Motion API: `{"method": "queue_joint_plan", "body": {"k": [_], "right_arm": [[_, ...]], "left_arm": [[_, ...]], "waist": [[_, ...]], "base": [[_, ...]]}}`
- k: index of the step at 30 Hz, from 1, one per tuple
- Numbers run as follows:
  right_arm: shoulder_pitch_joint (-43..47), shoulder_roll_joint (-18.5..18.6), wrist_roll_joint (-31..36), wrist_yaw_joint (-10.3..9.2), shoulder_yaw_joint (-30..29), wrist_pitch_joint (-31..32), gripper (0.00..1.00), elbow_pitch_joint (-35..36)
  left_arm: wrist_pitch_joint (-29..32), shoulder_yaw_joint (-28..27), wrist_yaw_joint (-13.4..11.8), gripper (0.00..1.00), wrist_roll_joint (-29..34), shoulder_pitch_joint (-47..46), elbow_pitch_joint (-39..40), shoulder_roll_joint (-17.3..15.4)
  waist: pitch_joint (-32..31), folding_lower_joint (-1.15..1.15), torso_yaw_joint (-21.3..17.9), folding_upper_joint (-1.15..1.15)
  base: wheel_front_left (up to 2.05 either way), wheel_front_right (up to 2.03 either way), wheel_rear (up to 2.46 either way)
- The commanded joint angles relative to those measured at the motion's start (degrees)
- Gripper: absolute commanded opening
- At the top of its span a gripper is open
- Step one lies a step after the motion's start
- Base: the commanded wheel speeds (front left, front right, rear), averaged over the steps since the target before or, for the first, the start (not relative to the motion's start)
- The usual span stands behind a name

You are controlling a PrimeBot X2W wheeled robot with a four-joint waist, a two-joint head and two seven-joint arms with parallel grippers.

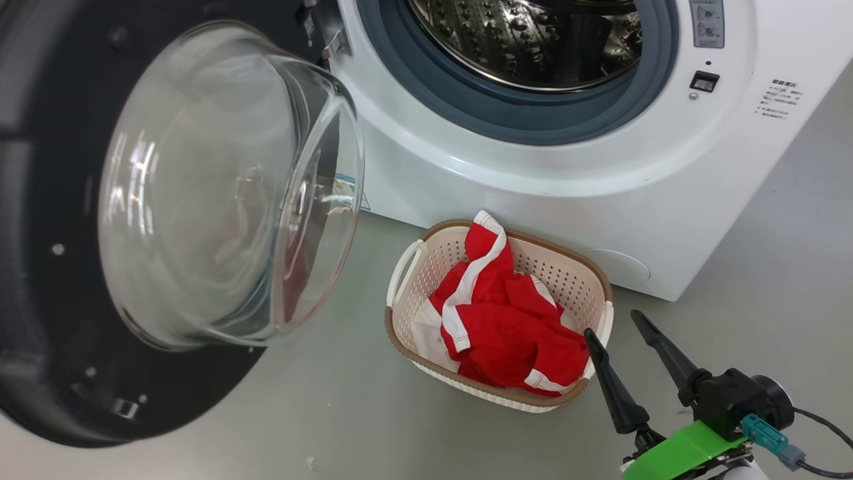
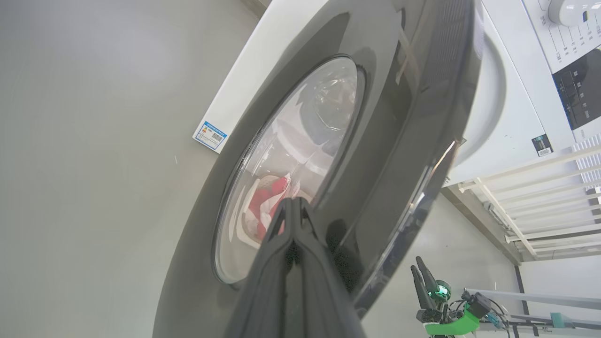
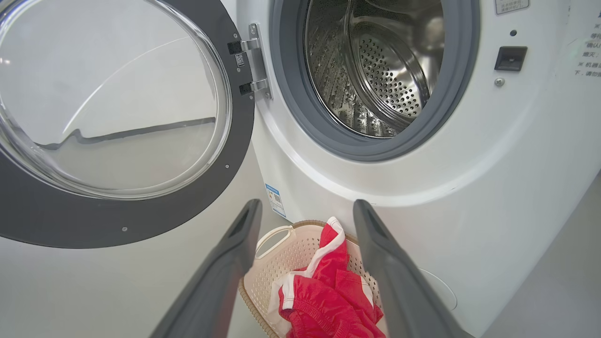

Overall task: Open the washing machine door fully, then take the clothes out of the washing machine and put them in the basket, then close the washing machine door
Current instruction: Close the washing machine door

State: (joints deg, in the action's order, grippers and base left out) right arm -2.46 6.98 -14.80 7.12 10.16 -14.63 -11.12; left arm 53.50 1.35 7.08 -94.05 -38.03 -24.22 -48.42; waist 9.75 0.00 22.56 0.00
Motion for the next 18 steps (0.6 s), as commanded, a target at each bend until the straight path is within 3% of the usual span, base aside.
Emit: {"method": "queue_joint_plan", "body": {"k": [1, 18], "right_arm": [[-0.2, -0.1, -0.7, 0.36, 1.2, -0.4, 1.00, 1.5], [-0.5, -0.8, -0.6, 0.36, 0.0, -0.4, 1.00, 2.3]], "left_arm": [[1.5, -2.2, 0.4, 0.00, -0.2, 0.2, 3.1, -2.6], [7.2, -2.4, 0.4, 0.00, 0.2, 0.9, 16.4, 2.4]], "waist": [[0.0, 0.00, -0.3, 0.00], [-0.4, 0.00, -4.1, 0.00]], "base": [[0.00, 0.00, 0.00], [0.00, 0.00, 0.00]]}}
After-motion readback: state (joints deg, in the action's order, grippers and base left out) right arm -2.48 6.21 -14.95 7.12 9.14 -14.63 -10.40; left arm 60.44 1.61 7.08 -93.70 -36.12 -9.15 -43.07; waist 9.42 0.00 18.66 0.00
